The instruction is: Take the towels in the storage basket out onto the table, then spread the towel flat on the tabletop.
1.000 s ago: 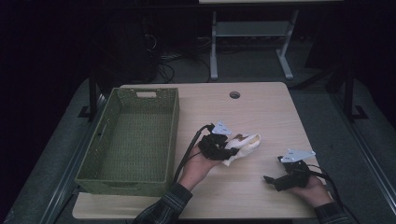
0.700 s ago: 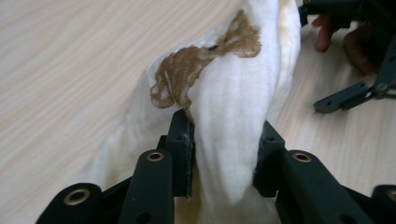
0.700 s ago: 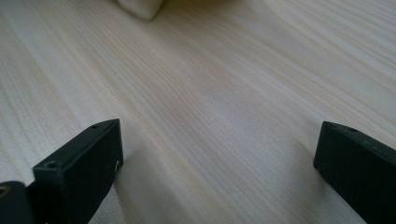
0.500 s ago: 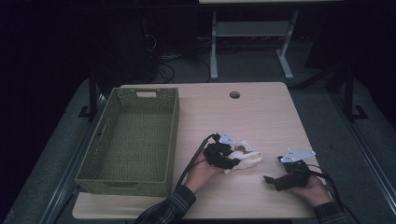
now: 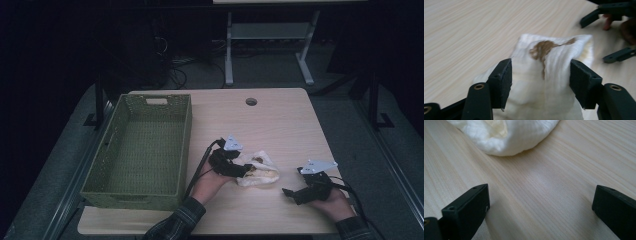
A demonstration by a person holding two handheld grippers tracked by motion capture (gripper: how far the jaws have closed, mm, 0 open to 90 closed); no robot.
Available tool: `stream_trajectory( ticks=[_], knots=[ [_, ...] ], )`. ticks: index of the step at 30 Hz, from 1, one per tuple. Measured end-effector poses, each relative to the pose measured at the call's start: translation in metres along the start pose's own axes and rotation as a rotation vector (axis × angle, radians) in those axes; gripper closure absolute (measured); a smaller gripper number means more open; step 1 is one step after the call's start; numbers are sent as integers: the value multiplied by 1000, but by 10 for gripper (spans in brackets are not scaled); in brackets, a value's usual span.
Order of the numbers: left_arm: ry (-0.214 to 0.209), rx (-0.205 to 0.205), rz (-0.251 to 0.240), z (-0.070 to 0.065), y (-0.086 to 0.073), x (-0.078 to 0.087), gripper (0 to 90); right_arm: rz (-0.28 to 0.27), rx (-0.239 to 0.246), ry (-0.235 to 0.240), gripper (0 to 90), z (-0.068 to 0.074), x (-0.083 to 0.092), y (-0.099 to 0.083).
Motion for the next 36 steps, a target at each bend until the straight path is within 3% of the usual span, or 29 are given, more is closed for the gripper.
stream_trajectory(
  ticks=[6,11,13,15,21,25,31,36],
  knots=[
    [35,22,-12,8,-1,8,400,6,6,10,10,1,1,0],
    [44,43,-65,11,5,21,400,73,-16,22,35,1,4,1],
    [47,43,-76,12,7,24,405,60,-44,51,72,1,7,5],
    [53,43,-75,12,8,23,420,49,-44,35,91,-2,10,10],
    [90,43,-16,19,-3,14,479,-28,-43,52,201,-10,14,31],
    [115,31,9,25,-10,9,485,-38,-37,60,242,-12,11,41],
    [116,45,40,30,-20,-7,482,-74,-39,78,285,-17,7,54],
    [91,22,95,28,-30,-20,522,-89,-60,92,303,-20,3,58]
  ],
)
Point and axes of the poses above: each handheld gripper's, and its own axes: x roughly backward along the jaws, y roughly out of its top, z roughly to its left, the point moved 8 cm from there along -x, roughly forward along the jaws, and after that the axes turned 8 degrees about -z, right-handed, at the moved point
